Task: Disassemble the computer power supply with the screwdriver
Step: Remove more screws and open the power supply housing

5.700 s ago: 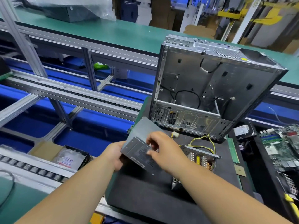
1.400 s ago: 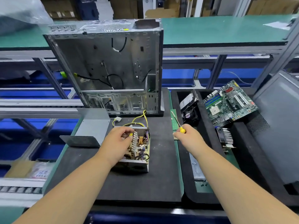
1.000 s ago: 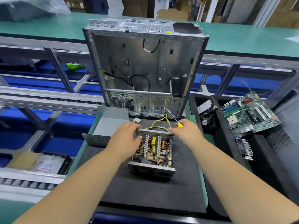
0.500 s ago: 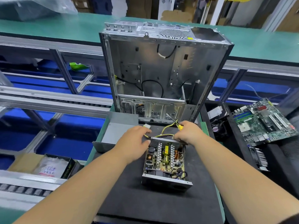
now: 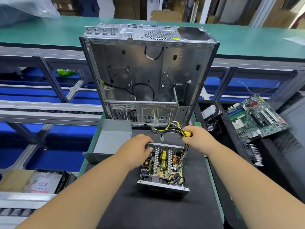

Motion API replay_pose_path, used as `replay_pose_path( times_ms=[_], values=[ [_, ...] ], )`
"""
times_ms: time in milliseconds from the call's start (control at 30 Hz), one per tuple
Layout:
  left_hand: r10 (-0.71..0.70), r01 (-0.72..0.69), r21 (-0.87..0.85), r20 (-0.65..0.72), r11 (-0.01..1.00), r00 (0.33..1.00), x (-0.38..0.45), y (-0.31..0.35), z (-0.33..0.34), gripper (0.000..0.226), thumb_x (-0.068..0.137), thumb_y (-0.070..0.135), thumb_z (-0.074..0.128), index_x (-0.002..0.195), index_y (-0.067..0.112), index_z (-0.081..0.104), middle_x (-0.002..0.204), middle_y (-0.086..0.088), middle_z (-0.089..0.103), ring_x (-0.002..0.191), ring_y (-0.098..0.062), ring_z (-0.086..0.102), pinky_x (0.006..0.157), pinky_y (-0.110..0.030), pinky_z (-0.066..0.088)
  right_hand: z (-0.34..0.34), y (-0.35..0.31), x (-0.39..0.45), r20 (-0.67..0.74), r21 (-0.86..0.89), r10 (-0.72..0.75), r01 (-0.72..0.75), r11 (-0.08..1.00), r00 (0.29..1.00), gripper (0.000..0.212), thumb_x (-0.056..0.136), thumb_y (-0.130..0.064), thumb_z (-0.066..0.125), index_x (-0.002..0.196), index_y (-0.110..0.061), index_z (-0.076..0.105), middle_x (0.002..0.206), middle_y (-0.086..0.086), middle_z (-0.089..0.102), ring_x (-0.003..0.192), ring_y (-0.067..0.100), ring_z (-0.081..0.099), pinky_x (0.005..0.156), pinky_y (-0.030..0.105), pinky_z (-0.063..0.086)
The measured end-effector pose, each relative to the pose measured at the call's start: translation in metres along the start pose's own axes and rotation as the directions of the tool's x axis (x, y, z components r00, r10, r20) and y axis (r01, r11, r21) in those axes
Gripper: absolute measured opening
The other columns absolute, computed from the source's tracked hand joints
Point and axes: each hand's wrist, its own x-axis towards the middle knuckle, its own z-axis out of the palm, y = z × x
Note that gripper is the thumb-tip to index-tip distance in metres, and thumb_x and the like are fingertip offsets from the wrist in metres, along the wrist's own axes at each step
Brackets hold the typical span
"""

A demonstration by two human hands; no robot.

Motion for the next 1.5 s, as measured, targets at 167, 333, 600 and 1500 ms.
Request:
replay_pose_path(
  times_ms=[167, 333, 600, 1500],
  values=[
    [-0.056, 0.059, 0.033, -0.082, 0.998, 0.995, 0.008, 0.008, 0.005, 0.021, 0.097, 0.042, 0.054, 0.104, 0.023, 0.061, 0.101, 0.004, 0.054, 0.092, -0.019, 0.056, 0.08, -0.034, 0.047, -0.005, 0.009, -0.011, -0.02, -0.001, -0.013, 0.013, 1.0, 1.0, 0.012, 0.084, -0.019, 0.064, 0.081, -0.03, 0.065, 0.074, -0.002, 0.065, 0.068, 0.02, 0.057, 0.065, 0.033, 0.048],
    [-0.096, 0.096, -0.002, -0.123, 0.995, 0.988, 0.016, 0.011, 0.008, 0.019, 0.095, 0.037, 0.06, 0.085, 0.021, 0.058, 0.091, 0.004, 0.052, 0.08, -0.017, 0.054, 0.07, -0.034, 0.044, -0.009, 0.016, -0.024, -0.023, 0.034, -0.029, 0.03, 0.999, 0.999, 0.008, 0.084, -0.019, 0.065, 0.087, -0.026, 0.065, 0.082, 0.009, 0.067, 0.067, 0.021, 0.054, 0.059, 0.031, 0.043],
    [-0.135, 0.131, -0.042, -0.128, 0.991, 0.982, 0.018, 0.012, 0.006, 0.022, 0.094, 0.037, 0.062, 0.08, 0.021, 0.056, 0.091, 0.001, 0.054, 0.079, -0.019, 0.055, 0.069, -0.034, 0.045, -0.002, -0.011, -0.043, 0.004, -0.159, -0.196, 0.194, 0.968, 0.981, 0.008, 0.081, -0.015, 0.066, 0.087, -0.021, 0.064, 0.083, -0.003, 0.061, 0.082, 0.02, 0.057, 0.075, 0.037, 0.052],
    [0.208, -0.21, 0.376, 0.046, 0.902, 0.977, -0.036, -0.014, -0.009, 0.035, 0.096, 0.057, 0.043, 0.107, 0.025, 0.052, 0.1, 0.004, 0.06, 0.095, -0.021, 0.058, 0.076, -0.034, 0.041, 0.025, -0.025, -0.068, 0.229, -0.154, -0.234, 0.272, 0.95, 0.945, 0.066, 0.085, 0.001, 0.056, 0.136, -0.04, 0.058, 0.142, -0.016, 0.054, 0.129, 0.008, 0.049, 0.105, 0.028, 0.041]
  ],
)
